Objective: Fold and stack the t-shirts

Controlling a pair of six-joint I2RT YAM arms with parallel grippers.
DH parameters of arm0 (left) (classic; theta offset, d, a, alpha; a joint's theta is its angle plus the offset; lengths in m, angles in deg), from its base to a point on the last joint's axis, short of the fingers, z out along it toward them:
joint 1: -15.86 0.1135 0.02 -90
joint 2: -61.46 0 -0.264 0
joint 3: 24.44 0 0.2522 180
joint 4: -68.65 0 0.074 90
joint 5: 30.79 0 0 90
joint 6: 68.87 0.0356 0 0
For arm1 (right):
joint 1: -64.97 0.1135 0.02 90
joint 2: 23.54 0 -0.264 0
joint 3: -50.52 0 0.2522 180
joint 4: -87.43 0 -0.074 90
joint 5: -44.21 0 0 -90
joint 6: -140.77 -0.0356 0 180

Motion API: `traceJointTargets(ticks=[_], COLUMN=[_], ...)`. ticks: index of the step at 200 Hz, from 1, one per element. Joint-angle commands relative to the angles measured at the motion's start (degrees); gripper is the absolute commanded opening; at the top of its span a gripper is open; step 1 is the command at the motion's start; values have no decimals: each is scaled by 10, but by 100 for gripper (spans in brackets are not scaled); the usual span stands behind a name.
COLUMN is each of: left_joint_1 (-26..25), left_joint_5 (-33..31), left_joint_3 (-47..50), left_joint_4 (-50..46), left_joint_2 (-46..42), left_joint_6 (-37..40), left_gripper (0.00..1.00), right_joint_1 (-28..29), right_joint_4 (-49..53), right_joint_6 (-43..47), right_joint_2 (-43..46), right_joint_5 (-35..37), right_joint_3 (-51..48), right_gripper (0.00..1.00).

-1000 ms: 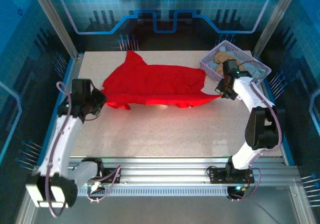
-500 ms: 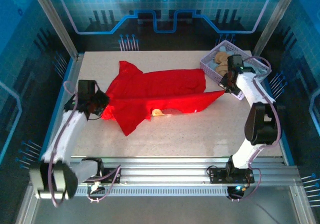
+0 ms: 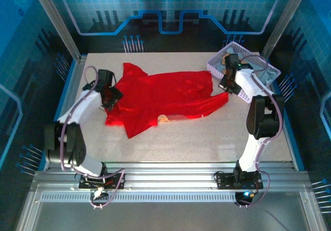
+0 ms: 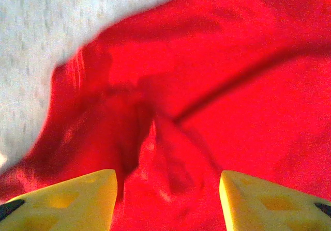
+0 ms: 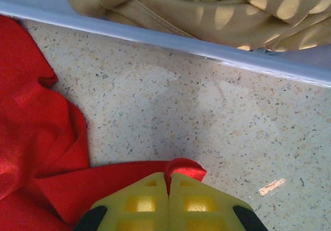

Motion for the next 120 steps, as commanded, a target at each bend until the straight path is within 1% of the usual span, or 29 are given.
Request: traceJointTargets(ticks=[1,13,26,40,52,79,120], left_joint_1=[-42,-51,-54,-58,-63,-75,-98], left_joint_5=[30,66,108,129,134,141,147], left_joint_3=[97,150,191,211,215,215,214], left_joint_4=[-101,-68,-18,19,39,79,106], left_joint_2=[-54,-80,-90,-80,-63,-33,4], left_joint_6=[-54,-73,-86,-93,-90,-91,-106], left_gripper=[56,57,62,66,68,68,62], right_joint_1=[6,8,11,14,17,20,21], right_joint_4=[15,11,10,8,5,5,6], right_joint_6=[-9,-9,-8,-11,-14,-13,-11], right_joint_2=[22,31,40,53,64,79,92], right_joint_5=[-2,-9,-14,-22,-25,-27,-25], right_joint_3=[-13,-25,-33,-47,-59,-74,-90], right_gripper=[0,0,0,0,0,0,0])
